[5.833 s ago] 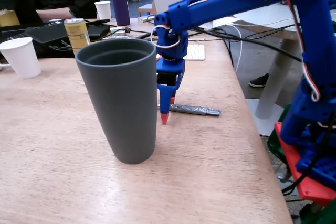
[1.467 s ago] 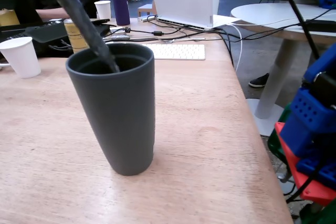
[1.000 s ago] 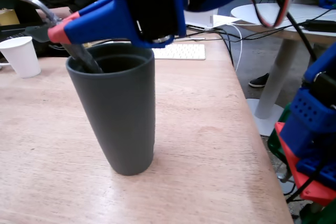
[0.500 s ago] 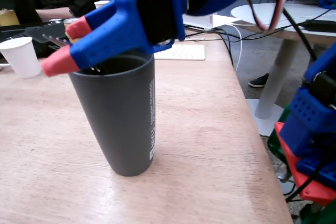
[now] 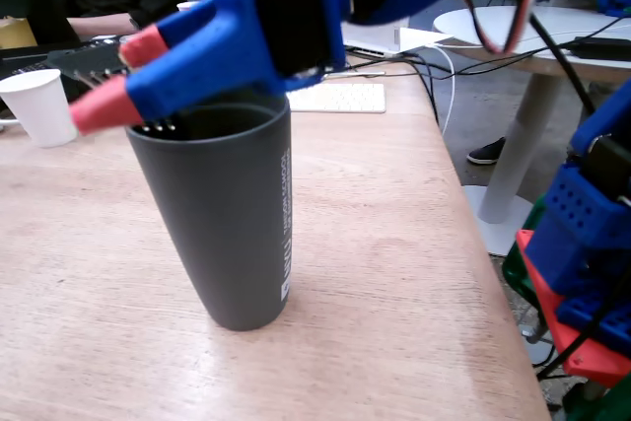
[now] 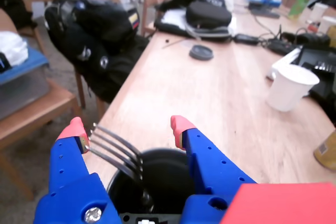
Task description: Grab the fork and place it in gray glass
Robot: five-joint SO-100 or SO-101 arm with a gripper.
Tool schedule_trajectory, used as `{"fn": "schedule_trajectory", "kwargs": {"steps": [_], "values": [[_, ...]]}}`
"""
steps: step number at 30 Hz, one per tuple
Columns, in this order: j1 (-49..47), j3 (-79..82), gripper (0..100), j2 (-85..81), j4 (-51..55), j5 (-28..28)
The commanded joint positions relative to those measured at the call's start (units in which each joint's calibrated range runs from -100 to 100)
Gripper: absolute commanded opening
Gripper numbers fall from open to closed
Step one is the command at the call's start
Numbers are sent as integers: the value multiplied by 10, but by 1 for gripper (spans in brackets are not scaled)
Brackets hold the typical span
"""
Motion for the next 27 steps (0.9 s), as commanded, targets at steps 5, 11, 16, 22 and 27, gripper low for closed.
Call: {"fn": "schedule_trajectory", "kwargs": {"steps": [5,11,16,22,27], "values": [[1,-102,34,-17,0,-2],[-1,-120,34,-83,31,-3],[43,-117,34,-140,89,-3],[114,-108,34,-184,90,-4],[141,-12,34,-259,90,-4]]}}
